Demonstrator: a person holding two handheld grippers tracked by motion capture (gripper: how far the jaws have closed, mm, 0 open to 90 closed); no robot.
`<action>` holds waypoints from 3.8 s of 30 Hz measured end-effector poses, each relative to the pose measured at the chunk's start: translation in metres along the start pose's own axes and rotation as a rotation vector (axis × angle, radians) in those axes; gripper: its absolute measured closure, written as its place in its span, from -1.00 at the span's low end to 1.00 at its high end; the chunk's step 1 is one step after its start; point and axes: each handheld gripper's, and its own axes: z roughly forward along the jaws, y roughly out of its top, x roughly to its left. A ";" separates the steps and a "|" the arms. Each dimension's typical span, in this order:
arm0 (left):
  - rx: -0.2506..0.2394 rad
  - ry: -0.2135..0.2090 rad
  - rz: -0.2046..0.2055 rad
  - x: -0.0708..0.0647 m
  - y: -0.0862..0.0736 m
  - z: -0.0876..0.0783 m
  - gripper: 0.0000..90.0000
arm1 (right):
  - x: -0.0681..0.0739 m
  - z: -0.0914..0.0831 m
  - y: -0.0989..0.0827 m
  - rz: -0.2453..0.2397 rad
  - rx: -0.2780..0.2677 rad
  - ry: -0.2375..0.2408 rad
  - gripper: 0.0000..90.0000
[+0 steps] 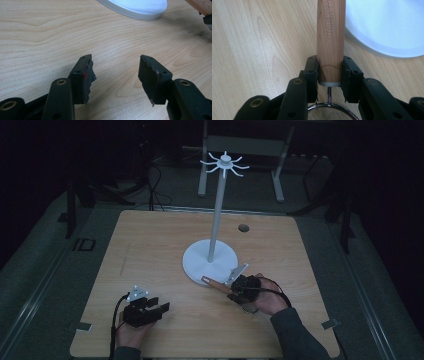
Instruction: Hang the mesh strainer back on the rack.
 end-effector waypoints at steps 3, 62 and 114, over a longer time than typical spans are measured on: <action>-0.001 0.000 0.000 0.000 0.000 0.000 0.01 | 0.000 -0.002 0.000 0.003 -0.013 -0.006 0.54; 0.000 0.000 -0.001 0.000 0.000 0.000 0.01 | 0.002 -0.064 0.014 0.158 -0.416 -0.212 0.54; 0.001 0.002 0.000 0.000 0.000 0.001 0.01 | -0.003 -0.110 0.026 0.268 -0.655 -0.273 0.54</action>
